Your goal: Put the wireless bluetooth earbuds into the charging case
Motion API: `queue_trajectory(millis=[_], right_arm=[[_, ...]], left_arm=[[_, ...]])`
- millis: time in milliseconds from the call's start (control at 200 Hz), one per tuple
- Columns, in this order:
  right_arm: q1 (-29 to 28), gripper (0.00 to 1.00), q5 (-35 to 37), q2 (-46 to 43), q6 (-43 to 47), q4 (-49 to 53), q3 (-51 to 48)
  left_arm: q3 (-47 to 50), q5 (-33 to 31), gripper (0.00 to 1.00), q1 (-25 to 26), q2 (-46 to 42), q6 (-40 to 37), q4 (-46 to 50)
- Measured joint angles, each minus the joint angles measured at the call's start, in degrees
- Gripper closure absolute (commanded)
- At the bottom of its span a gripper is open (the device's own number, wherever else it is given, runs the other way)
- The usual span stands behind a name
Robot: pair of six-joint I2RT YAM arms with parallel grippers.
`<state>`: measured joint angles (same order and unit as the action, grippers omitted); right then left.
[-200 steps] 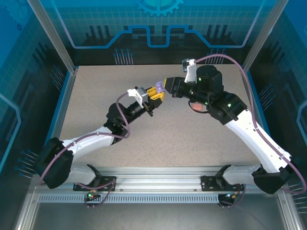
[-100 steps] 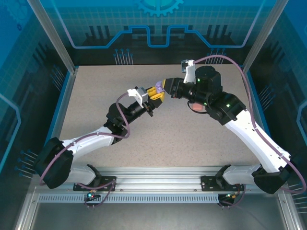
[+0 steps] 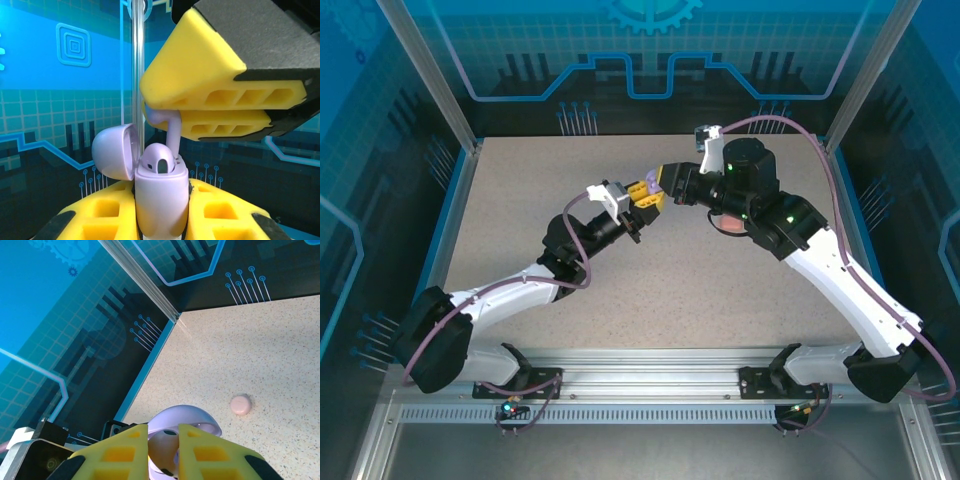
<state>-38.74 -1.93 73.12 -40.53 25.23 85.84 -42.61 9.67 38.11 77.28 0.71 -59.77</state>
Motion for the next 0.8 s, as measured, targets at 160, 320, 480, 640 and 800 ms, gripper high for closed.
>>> queue_trajectory(millis=[160,320,480,640,800], right_arm=[[0.0,0.82,0.02,0.02,0.0,0.26,-0.52],[0.0,0.82,0.15,0.02,0.0,0.44,-0.74],[0.0,0.78,0.15,0.02,0.0,0.46,-0.79],[0.0,0.56,0.15,0.02,0.11,0.42,-0.79],[0.0,0.46,0.44,0.31,0.39,1.27,0.28]], left_arm=[[-0.02,0.0,1.0,0.0,0.0,-0.85,-0.09],[-0.02,0.0,1.0,0.0,0.0,-0.9,-0.07],[-0.02,0.0,1.0,0.07,0.0,-0.9,-0.07],[-0.02,0.0,1.0,0.15,0.0,-0.9,0.33],[-0.02,0.0,1.0,0.17,0.0,-0.9,0.52]])
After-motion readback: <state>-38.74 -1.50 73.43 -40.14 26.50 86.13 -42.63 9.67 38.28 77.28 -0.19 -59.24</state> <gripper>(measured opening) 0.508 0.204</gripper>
